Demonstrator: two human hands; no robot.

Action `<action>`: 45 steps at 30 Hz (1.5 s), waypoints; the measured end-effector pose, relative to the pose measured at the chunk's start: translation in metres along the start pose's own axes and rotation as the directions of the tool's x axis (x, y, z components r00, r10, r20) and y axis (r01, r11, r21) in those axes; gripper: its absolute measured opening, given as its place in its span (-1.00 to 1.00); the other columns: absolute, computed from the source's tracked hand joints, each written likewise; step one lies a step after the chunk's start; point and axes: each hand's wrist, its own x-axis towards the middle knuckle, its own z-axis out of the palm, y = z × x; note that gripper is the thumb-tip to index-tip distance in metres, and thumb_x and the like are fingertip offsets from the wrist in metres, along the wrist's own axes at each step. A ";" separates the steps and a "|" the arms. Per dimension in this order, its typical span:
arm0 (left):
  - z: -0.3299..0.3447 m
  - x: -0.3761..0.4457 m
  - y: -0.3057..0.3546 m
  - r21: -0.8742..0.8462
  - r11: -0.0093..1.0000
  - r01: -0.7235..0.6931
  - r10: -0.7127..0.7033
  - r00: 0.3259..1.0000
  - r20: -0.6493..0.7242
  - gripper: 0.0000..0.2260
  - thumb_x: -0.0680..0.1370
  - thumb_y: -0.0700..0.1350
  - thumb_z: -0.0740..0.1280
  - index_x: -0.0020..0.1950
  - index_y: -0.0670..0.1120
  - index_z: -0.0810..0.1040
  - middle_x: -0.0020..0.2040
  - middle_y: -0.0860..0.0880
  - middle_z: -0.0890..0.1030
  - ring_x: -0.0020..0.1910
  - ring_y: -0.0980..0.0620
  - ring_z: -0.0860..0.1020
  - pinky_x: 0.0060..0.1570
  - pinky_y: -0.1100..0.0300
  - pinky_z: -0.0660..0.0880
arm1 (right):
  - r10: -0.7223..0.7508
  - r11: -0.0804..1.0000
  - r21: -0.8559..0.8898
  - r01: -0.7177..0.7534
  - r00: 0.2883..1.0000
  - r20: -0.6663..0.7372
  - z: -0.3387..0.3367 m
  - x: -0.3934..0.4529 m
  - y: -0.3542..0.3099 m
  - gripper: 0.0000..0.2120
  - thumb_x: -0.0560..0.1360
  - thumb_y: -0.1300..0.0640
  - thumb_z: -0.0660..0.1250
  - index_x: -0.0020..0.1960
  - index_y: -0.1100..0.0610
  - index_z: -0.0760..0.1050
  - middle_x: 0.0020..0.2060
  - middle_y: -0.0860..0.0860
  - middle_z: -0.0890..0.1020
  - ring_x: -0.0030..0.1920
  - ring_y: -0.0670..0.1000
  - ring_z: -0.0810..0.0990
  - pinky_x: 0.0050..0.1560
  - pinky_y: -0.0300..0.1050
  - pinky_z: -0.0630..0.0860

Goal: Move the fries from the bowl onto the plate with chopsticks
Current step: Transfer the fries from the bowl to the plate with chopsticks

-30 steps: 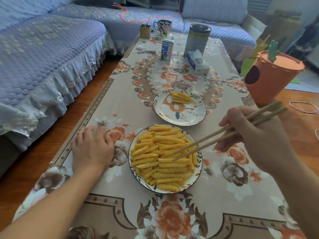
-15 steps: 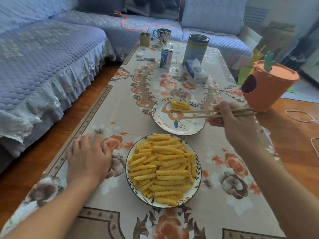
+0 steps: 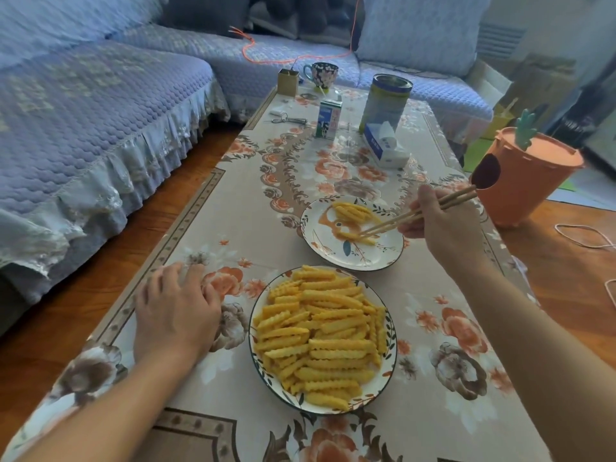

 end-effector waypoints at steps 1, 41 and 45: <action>0.001 0.001 0.000 0.004 1.000 0.000 0.000 1.000 0.004 -0.67 0.64 0.04 0.15 0.35 0.01 0.51 0.37 -0.16 0.51 0.41 -0.20 0.38 0.38 -0.22 0.34 | 0.000 1.000 -0.006 0.000 1.000 0.011 -0.001 -0.002 -0.001 -0.65 0.68 0.01 0.26 -0.13 0.23 0.60 -0.31 0.24 0.69 -0.35 0.17 0.73 -0.28 0.01 0.71; -0.001 0.038 0.023 0.078 0.996 0.048 -0.052 0.997 0.051 -0.74 0.61 0.04 0.14 0.21 -0.04 0.47 0.22 -0.19 0.49 0.17 -0.18 0.41 0.15 -0.10 0.40 | -0.211 0.977 0.018 0.215 0.970 -0.118 0.020 -0.015 0.009 -0.68 0.67 -0.01 0.28 -0.15 0.13 0.63 -0.40 0.06 0.69 -0.39 0.01 0.72 -0.23 0.23 0.68; 0.014 0.036 0.034 0.069 0.993 0.092 -0.088 0.994 -0.060 -0.74 0.59 -0.04 0.18 0.20 -0.11 0.50 0.15 -0.25 0.48 0.11 -0.24 0.43 0.12 -0.16 0.40 | -0.286 0.958 -0.027 0.284 0.953 -0.102 0.033 -0.009 0.024 -0.68 0.68 0.04 0.29 -0.12 0.22 0.62 -0.35 0.08 0.68 -0.39 -0.05 0.71 -0.31 0.22 0.65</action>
